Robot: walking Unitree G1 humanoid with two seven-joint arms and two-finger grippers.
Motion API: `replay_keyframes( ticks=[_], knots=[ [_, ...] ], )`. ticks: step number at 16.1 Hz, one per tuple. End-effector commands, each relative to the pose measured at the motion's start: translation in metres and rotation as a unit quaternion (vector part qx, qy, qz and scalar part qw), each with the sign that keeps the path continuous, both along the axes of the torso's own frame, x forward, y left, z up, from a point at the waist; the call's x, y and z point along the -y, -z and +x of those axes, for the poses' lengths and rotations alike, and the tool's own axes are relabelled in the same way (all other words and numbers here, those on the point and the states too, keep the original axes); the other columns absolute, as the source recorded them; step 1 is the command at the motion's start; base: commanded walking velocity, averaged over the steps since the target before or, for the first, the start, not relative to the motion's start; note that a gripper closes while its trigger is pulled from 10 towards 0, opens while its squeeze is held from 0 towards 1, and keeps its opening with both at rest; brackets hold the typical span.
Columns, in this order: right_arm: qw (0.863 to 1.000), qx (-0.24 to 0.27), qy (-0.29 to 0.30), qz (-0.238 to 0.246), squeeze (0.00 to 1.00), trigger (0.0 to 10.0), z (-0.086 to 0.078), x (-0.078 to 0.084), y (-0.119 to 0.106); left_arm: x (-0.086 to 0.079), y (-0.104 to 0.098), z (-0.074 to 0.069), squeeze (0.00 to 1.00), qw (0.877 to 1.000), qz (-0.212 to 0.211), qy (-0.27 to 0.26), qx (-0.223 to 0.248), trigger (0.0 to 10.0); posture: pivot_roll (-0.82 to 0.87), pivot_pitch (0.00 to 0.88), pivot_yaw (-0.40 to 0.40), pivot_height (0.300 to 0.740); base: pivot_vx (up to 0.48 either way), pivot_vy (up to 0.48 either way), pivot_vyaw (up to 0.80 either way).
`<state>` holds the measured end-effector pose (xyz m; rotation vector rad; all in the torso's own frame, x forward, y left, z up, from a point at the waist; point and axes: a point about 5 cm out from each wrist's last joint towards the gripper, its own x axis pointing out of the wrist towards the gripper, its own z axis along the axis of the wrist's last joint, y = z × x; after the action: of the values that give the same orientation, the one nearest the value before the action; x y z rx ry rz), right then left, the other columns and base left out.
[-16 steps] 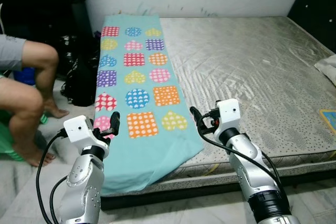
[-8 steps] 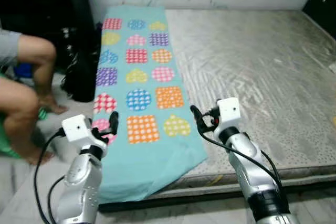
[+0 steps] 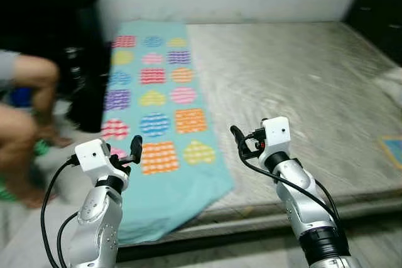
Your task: Clean up the room
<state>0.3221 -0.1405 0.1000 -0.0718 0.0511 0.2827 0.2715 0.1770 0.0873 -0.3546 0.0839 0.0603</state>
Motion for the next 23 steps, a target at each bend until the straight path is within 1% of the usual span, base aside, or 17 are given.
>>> replay_keyframes(
  ticks=[1,6,8,12,22,23],
  knots=[
    [1.000,0.000,0.006,-0.001,0.00,10.0,0.0011,0.0038,-0.0006,0.0029,-0.0022,0.0015,0.00,1.000,0.002,0.006,0.003,10.0,-0.10,0.051,-0.026,0.740,0.000,0.000,-0.68],
    [1.000,0.000,0.005,-0.003,0.00,10.0,0.0011,0.0037,-0.0008,0.0031,-0.0019,0.0013,0.00,1.000,-0.001,0.004,0.001,10.0,-0.10,0.054,-0.028,0.740,0.000,0.000,0.00],
    [1.000,0.000,0.005,-0.003,0.00,10.0,0.0011,0.0040,-0.0008,0.0025,-0.0002,0.0013,0.00,1.000,0.003,0.004,-0.007,10.0,-0.10,0.056,-0.029,0.740,0.000,0.000,0.00],
    [1.000,0.000,0.007,-0.005,0.00,10.0,0.0018,0.0045,-0.0010,0.0029,-0.0005,0.0021,0.00,1.000,0.000,0.004,-0.004,10.0,-0.10,0.059,-0.029,0.740,0.065,-0.348,0.00],
    [1.000,-0.003,0.013,-0.005,0.00,10.0,0.0024,0.0071,0.0006,0.0007,0.0016,0.0031,0.00,1.000,-0.004,-0.001,-0.016,10.0,-0.10,0.059,-0.026,0.740,0.000,0.000,0.00],
    [1.000,-0.004,0.013,-0.006,0.00,10.0,0.0027,0.0071,0.0008,0.0009,0.0014,0.0034,0.00,1.000,-0.004,0.000,-0.015,10.0,-0.10,0.058,-0.027,0.740,0.000,0.371,-0.64]
  ],
)
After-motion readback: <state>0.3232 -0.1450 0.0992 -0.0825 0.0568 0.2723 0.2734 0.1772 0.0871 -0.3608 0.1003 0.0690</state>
